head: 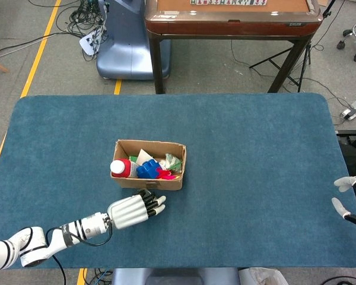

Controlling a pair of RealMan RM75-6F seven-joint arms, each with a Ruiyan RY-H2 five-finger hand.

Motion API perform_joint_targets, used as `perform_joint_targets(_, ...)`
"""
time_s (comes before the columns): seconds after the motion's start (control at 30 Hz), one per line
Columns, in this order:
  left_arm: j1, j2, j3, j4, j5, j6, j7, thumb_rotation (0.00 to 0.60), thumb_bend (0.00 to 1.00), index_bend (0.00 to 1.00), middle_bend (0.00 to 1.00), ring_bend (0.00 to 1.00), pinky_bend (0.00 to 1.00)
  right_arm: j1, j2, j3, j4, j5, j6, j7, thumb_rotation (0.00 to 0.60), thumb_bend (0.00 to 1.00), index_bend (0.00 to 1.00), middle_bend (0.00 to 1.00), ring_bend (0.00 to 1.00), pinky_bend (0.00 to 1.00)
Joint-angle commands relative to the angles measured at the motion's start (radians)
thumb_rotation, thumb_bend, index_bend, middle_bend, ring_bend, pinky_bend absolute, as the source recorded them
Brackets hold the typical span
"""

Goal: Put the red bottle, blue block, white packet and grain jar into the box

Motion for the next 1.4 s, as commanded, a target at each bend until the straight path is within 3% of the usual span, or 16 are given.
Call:
perform_joint_targets(0.03, 0.007, -0.009, -0.025, -0.014, -0.039, -0.030, 0.044, 0.600, 0.17, 0.12, 0.13, 0.22, 0.53, 0.000, 0.001, 0.001, 0.001, 0.002, 0.001, 0.002, 0.600, 0.29, 0.45, 0.53, 0.43, 0.58)
perform_joint_targets(0.3, 0.012, -0.025, -0.050, 0.002, -0.100, -0.076, 0.100, 0.600, 0.17, 0.13, 0.13, 0.22, 0.53, -0.001, 0.003, 0.001, 0.001, 0.001, 0.002, 0.007, 0.600, 0.28, 0.45, 0.53, 0.43, 0.58)
perform_joint_targets(0.57, 0.010, -0.036, -0.043, 0.045, -0.098, -0.070, 0.060, 0.600, 0.17, 0.21, 0.14, 0.23, 0.53, -0.002, 0.004, 0.002, 0.001, 0.004, 0.003, 0.008, 0.600, 0.29, 0.45, 0.53, 0.43, 0.58)
perform_joint_targets(0.97, 0.006, -0.056, 0.001, 0.099, -0.016, 0.004, -0.049, 0.600, 0.17, 0.39, 0.35, 0.42, 0.67, -0.001, 0.003, 0.001, 0.000, 0.003, 0.002, 0.004, 0.600, 0.29, 0.45, 0.53, 0.43, 0.58)
perform_joint_targets(1.4, 0.012, -0.071, 0.023, 0.149, 0.035, 0.090, -0.142, 0.600, 0.19, 0.50, 0.47, 0.51, 0.75, 0.000, 0.003, 0.002, 0.002, 0.005, 0.000, 0.007, 0.600, 0.29, 0.45, 0.53, 0.43, 0.58)
